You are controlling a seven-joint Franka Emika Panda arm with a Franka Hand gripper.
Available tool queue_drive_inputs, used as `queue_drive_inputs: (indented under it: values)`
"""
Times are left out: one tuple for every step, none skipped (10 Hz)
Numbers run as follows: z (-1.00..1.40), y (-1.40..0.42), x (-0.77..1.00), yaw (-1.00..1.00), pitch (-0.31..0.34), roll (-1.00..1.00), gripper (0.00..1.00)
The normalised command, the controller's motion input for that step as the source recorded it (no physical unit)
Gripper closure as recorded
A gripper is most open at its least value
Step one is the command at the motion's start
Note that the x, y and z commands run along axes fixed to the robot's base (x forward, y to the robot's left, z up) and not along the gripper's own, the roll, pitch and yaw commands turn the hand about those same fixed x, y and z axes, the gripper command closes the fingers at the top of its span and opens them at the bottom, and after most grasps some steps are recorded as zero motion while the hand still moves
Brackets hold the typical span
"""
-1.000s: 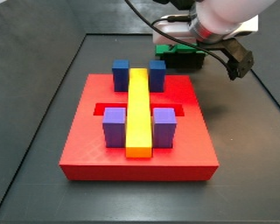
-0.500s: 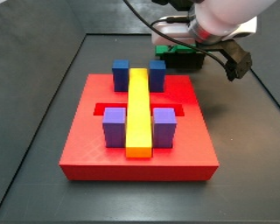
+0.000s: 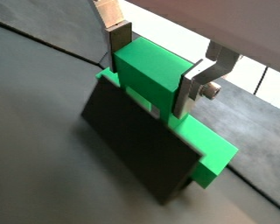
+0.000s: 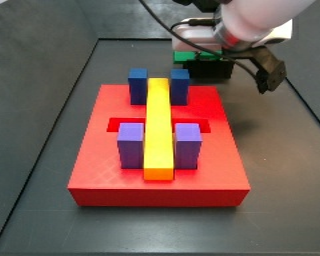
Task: Pick up the green object. Move up. Place the green object on the fixture. Regrasp the green object. Move to above the board. Insert the green object.
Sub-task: Regrasp the green object.
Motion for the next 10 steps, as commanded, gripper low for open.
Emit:
queue_drive_inputs:
  values:
    - [0.00,0.00,0.00,0.00,0.000,0.00,1.00]
    - [0.00,0.00,0.00,0.00,0.000,0.00,1.00]
    - [0.00,0.00,0.00,0.00,0.000,0.00,1.00]
    - [0.00,0.00,0.00,0.00,0.000,0.00,1.00]
    - [0.00,0.00,0.00,0.00,0.000,0.00,1.00]
    - [0.00,0.00,0.00,0.00,0.000,0.00,1.00]
    - [0.00,0.00,0.00,0.00,0.000,0.00,1.00]
    - [0.00,0.00,0.00,0.00,0.000,0.00,1.00]
    - [0.00,0.00,0.00,0.00,0.000,0.00,1.00]
    - [0.00,0.00,0.00,0.00,0.000,0.00,1.00]
